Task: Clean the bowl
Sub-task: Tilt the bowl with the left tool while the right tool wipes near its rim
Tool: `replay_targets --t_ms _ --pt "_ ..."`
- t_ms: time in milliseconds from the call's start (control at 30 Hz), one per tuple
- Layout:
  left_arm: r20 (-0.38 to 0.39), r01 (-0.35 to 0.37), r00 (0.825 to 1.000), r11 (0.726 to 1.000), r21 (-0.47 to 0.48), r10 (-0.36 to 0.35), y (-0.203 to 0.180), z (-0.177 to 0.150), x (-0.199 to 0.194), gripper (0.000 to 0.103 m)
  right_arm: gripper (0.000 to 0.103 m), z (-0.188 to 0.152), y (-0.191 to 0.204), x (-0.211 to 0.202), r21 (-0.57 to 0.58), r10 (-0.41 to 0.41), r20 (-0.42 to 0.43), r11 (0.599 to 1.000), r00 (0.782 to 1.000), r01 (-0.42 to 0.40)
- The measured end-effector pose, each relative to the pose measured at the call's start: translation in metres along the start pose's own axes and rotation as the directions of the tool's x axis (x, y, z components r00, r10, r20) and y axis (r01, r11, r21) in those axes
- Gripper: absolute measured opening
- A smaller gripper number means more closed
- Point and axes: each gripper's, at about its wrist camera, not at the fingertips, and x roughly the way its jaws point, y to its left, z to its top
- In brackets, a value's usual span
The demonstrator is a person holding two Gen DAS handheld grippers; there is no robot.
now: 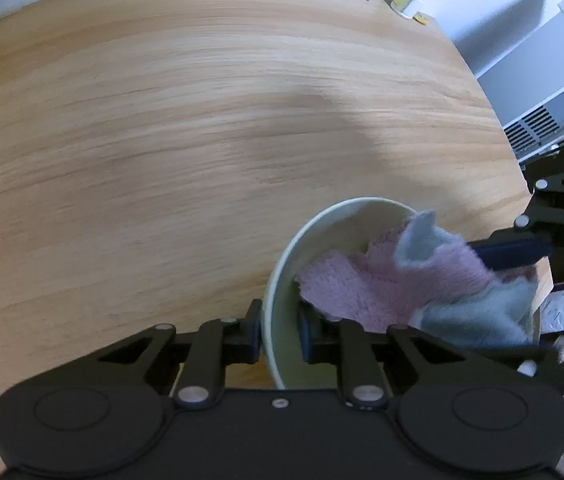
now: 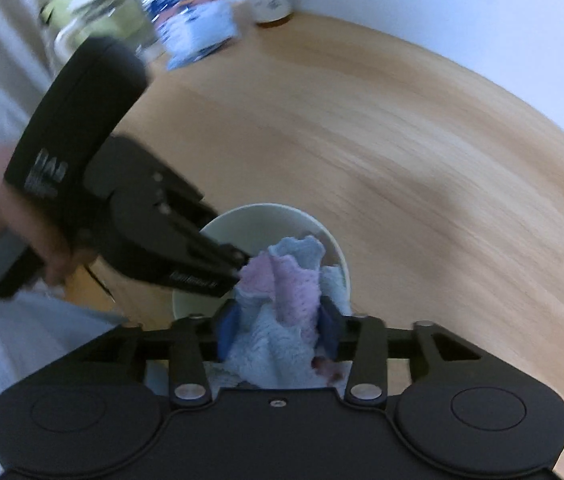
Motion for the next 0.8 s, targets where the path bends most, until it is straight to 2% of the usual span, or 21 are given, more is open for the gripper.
replay_targets --t_ms 133,300,400,600,667,800 --pt "0.012 0.009 1.000 1.000 -0.006 -0.009 0.000 0.000 -0.003 0.013 0.053 0.006 0.018 0.016 -0.129 -0.054 -0.063 0.991 0.997 0.046" --pt "0.022 0.017 1.000 1.000 0.007 -0.017 -0.003 0.000 -0.003 0.012 0.053 0.005 0.047 0.039 -0.370 -0.160 -0.147 0.924 0.976 0.096" --pt "0.022 0.015 1.000 1.000 0.016 -0.015 -0.004 0.000 -0.001 0.012 0.048 0.010 0.043 0.045 -0.365 -0.149 -0.186 0.928 0.971 0.072" --pt "0.012 0.024 1.000 0.999 0.035 -0.024 -0.005 0.001 0.001 0.012 0.030 0.016 0.028 0.061 -0.339 -0.117 -0.253 0.940 0.960 0.025" --pt "0.011 0.031 0.999 0.999 0.031 -0.031 -0.003 0.001 0.002 0.012 0.023 0.016 0.026 0.061 -0.329 -0.113 -0.251 0.944 0.961 0.025" --pt "0.026 0.051 0.998 0.998 0.026 -0.051 -0.001 -0.001 0.002 0.011 0.020 0.017 0.016 0.051 -0.266 -0.084 -0.219 0.964 0.972 0.023"
